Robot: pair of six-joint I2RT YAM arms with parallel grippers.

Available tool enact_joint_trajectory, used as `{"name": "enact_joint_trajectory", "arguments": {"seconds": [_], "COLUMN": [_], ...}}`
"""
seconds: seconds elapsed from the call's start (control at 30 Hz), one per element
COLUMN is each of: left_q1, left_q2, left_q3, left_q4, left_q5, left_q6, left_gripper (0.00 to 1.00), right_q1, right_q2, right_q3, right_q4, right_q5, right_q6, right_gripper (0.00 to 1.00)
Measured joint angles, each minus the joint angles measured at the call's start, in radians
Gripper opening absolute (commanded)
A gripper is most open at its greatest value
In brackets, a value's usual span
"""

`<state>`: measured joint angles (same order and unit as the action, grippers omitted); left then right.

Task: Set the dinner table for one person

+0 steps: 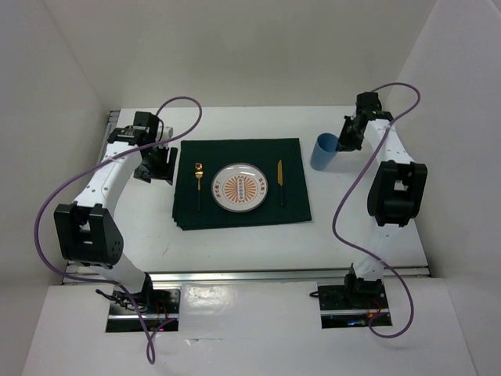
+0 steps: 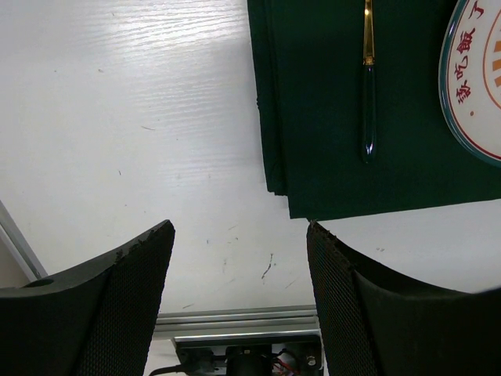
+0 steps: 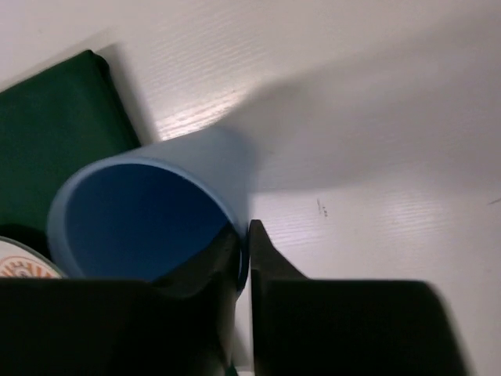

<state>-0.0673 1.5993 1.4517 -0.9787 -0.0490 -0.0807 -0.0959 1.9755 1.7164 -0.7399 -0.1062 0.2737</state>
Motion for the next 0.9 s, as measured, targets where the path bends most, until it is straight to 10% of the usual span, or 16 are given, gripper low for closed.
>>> {"name": "enact_joint_trajectory", "arguments": {"seconds": [0.9], "left_q1": [0.001], "left_q2": [0.0], "left_q3": [-0.001], "left_q4": [0.001], "left_q5": [-0.014], "left_q6": [0.001], "left_gripper": [0.76], "right_q1": [0.378], "right_q2": [0.172], "right_q3": [0.44], "right_q4": [-0.029], "right_q5": [0.226], "right_q6": [-0.067], "right_gripper": [0.0]}}
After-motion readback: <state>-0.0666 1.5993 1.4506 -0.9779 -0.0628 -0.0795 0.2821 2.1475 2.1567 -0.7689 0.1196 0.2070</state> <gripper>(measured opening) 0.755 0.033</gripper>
